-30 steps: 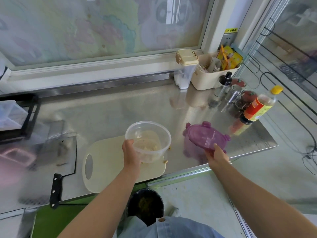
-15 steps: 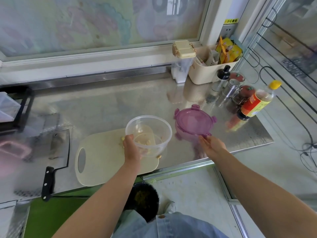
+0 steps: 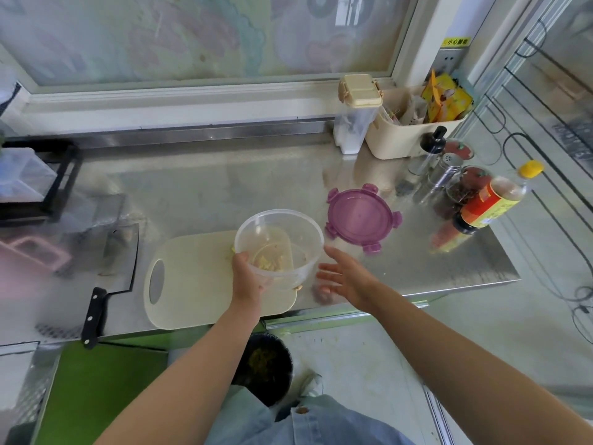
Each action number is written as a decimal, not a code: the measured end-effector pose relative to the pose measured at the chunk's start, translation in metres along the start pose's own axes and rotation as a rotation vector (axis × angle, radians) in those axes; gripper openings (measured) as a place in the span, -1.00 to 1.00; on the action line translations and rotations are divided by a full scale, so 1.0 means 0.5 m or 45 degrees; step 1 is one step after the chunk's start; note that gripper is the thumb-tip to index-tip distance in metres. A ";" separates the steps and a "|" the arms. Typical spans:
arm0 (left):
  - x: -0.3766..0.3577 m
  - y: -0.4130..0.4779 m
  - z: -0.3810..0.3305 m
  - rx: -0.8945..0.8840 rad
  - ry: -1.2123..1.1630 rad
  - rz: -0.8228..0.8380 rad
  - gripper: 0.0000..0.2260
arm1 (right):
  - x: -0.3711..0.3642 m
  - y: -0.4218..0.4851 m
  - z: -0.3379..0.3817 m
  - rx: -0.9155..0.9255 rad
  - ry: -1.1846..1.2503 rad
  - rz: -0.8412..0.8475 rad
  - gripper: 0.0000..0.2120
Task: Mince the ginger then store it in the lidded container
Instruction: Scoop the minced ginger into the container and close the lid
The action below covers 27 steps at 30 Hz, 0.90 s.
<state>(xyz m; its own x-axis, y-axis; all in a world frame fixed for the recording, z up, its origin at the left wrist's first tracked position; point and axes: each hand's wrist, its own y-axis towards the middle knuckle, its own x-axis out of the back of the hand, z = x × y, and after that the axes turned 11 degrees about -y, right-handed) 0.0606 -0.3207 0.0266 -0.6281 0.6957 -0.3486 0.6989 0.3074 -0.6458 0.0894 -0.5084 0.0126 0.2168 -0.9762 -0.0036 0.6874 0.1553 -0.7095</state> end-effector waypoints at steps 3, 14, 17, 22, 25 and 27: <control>0.029 -0.011 -0.002 -0.003 0.112 0.014 -0.68 | -0.044 -0.008 -0.004 -0.007 -0.039 0.281 -0.40; 0.208 0.006 -0.037 -0.231 0.763 0.267 -0.55 | -0.167 -0.020 -0.085 0.089 0.083 0.020 -0.70; 0.300 0.034 -0.032 -0.404 1.543 0.236 -0.53 | -0.194 -0.029 -0.113 0.096 0.197 0.004 -0.63; 0.363 0.051 -0.022 -0.434 2.390 0.434 -0.35 | -0.245 -0.034 -0.146 0.155 0.251 -0.102 -0.54; 0.370 0.046 -0.018 -0.455 2.478 0.442 -0.31 | -0.268 -0.032 -0.157 0.187 0.253 -0.156 -0.56; 0.374 0.043 -0.016 -0.457 2.477 0.447 -0.31 | -0.276 -0.032 -0.158 0.194 0.268 -0.186 -0.57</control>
<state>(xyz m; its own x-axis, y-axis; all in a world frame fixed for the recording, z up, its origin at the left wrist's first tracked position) -0.0392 -0.1787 -0.0468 0.4918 0.3076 0.8146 0.8636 -0.0529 -0.5014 -0.0065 -0.3882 -0.0313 -0.0297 -0.9973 -0.0668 0.8001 0.0163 -0.5996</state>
